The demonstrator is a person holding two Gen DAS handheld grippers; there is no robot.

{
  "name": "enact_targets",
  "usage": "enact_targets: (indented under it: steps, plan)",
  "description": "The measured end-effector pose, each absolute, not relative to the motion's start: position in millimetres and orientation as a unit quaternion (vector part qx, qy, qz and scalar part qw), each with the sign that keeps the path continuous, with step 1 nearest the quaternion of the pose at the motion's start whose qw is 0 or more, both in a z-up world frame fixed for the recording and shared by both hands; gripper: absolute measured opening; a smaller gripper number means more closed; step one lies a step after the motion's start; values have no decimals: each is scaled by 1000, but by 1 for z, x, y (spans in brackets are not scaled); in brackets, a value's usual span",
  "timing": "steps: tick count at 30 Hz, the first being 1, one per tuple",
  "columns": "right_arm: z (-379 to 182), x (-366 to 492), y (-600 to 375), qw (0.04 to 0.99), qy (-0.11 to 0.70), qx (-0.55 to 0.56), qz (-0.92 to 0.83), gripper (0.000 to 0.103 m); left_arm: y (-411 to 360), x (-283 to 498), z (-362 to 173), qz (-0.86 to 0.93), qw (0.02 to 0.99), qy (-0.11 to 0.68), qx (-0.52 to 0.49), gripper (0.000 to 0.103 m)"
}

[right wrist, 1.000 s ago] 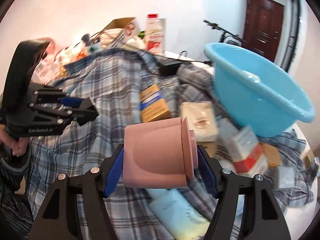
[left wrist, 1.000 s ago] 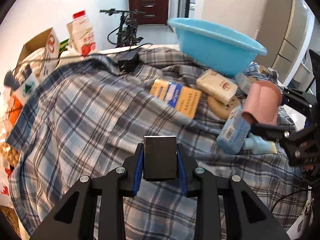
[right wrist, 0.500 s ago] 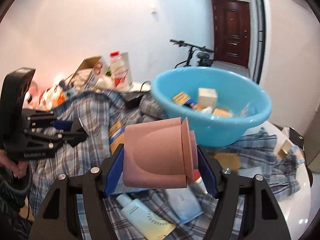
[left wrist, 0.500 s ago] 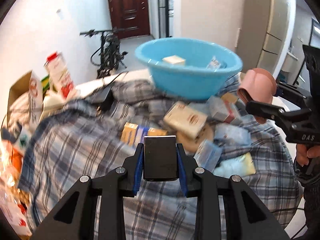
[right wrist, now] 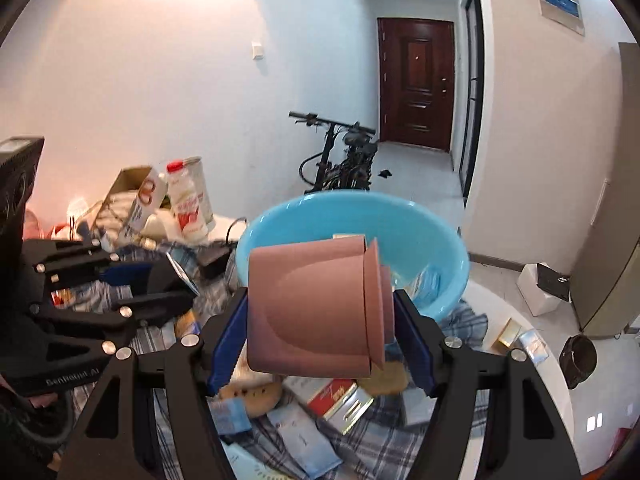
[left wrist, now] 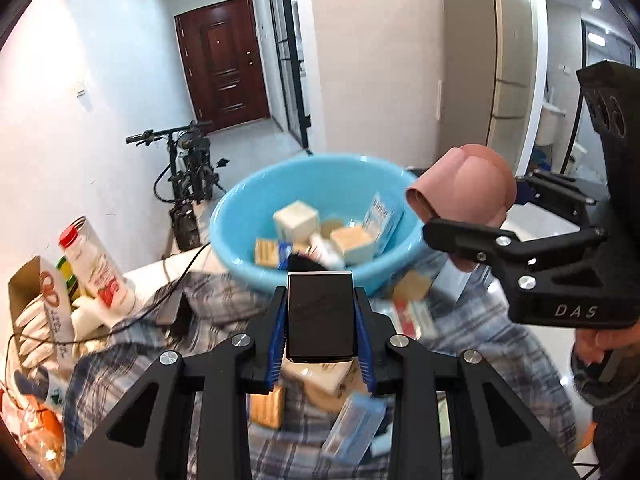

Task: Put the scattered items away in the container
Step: 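Carry the black item and pink cup up over the light-blue basin, then open the left tool to drop the black item into the basin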

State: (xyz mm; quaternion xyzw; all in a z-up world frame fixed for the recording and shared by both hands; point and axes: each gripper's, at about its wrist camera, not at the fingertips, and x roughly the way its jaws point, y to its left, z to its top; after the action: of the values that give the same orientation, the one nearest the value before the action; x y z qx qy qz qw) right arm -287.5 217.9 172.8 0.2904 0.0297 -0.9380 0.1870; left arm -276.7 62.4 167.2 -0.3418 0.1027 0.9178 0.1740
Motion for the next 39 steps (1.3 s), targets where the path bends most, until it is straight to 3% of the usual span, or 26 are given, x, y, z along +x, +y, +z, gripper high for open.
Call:
enact_targets:
  steps: [14,21,39]
  plan:
    - [187,-343,231,118,-42,274,-953,68,81,-358,188,929,160,83,-322,32]
    - [175,-369,249,63,-57,282,-956,68,75,-415,166,925,146,54,-347,32]
    - [115,-408,263,59,-68,344,-935,68,58,-462,125,919,135,25,-369,32]
